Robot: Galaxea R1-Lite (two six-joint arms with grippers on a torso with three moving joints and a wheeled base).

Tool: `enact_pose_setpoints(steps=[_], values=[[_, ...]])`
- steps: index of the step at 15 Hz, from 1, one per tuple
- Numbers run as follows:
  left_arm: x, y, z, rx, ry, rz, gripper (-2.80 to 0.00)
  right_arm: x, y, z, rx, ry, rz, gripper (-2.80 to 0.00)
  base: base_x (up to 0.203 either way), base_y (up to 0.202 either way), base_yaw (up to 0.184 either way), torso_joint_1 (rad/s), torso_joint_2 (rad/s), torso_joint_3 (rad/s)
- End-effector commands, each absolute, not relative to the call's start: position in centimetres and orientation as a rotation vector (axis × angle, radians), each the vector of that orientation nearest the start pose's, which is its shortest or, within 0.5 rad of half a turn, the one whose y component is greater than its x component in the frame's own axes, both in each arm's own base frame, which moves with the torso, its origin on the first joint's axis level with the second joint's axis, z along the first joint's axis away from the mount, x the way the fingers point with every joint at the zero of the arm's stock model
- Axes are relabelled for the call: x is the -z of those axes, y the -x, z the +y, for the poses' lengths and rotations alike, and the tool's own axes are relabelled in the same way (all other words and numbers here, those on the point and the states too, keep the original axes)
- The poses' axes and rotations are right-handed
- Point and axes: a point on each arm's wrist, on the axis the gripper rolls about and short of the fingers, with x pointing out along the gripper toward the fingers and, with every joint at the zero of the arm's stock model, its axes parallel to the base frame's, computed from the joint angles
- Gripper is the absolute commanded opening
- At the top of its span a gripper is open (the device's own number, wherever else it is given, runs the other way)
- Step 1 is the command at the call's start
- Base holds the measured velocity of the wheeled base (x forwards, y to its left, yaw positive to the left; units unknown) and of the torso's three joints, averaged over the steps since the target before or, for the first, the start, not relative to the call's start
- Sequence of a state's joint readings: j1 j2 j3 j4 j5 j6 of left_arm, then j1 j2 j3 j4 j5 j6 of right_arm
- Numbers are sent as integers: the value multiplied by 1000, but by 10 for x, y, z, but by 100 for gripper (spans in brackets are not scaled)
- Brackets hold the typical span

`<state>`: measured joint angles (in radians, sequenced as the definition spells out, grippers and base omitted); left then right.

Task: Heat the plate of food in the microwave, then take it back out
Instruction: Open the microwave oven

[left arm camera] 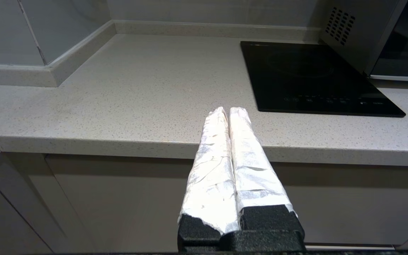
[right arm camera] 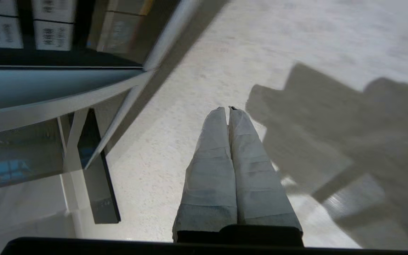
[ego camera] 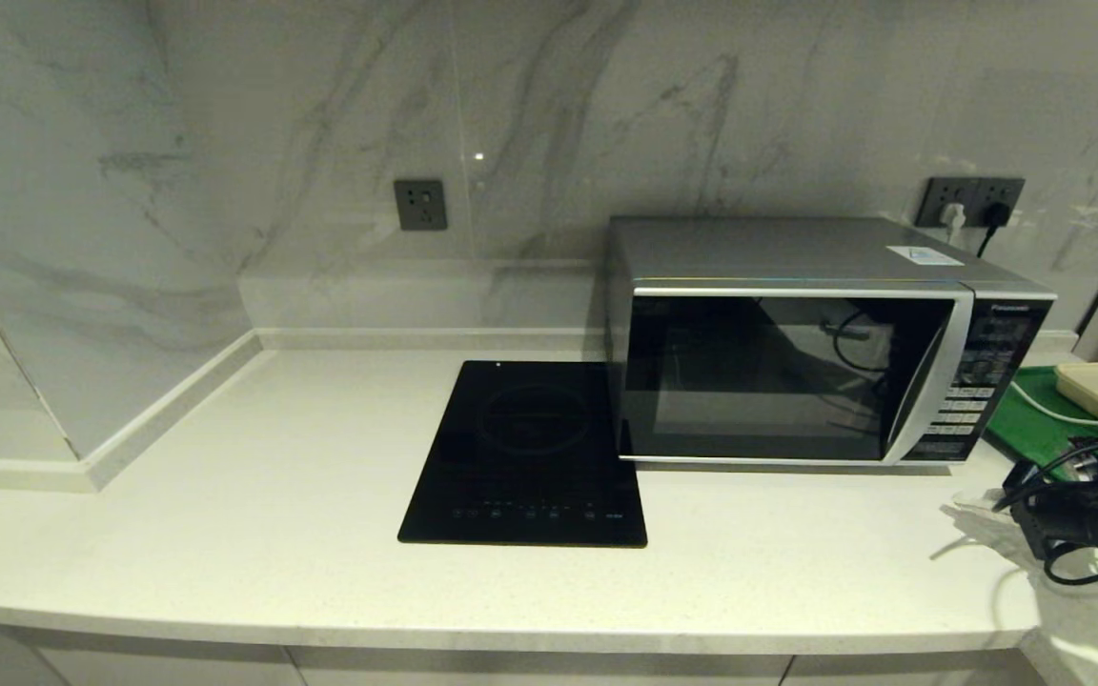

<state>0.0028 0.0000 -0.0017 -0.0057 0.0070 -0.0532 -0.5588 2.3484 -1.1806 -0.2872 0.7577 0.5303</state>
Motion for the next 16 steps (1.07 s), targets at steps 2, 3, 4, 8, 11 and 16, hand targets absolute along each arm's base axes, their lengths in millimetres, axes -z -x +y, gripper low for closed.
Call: enact_pose_setpoints(steps=[2, 3, 4, 8, 11, 16], values=[[-77, 23, 0, -11, 54, -8, -280, -15, -388, -200, -39, -1031, 706, -280, 0, 0, 0, 0, 0, 0], [-77, 23, 0, -11, 54, -8, -280, -16, -397, -201, -41, -1044, 695, -280, 0, 0, 0, 0, 0, 0], [-77, 23, 0, -11, 54, -8, -280, -15, -404, -202, -44, -1043, 681, -280, 0, 0, 0, 0, 0, 0], [-77, 23, 0, -11, 54, -8, -280, -16, -415, -210, 0, -1042, 617, -280, 0, 0, 0, 0, 0, 0], [-77, 23, 0, -11, 54, -8, -280, -19, -414, -210, 1, -1040, 610, -280, 0, 0, 0, 0, 0, 0], [-77, 23, 0, -11, 54, -8, -280, -24, -412, -212, 4, -1036, 599, -280, 0, 0, 0, 0, 0, 0]])
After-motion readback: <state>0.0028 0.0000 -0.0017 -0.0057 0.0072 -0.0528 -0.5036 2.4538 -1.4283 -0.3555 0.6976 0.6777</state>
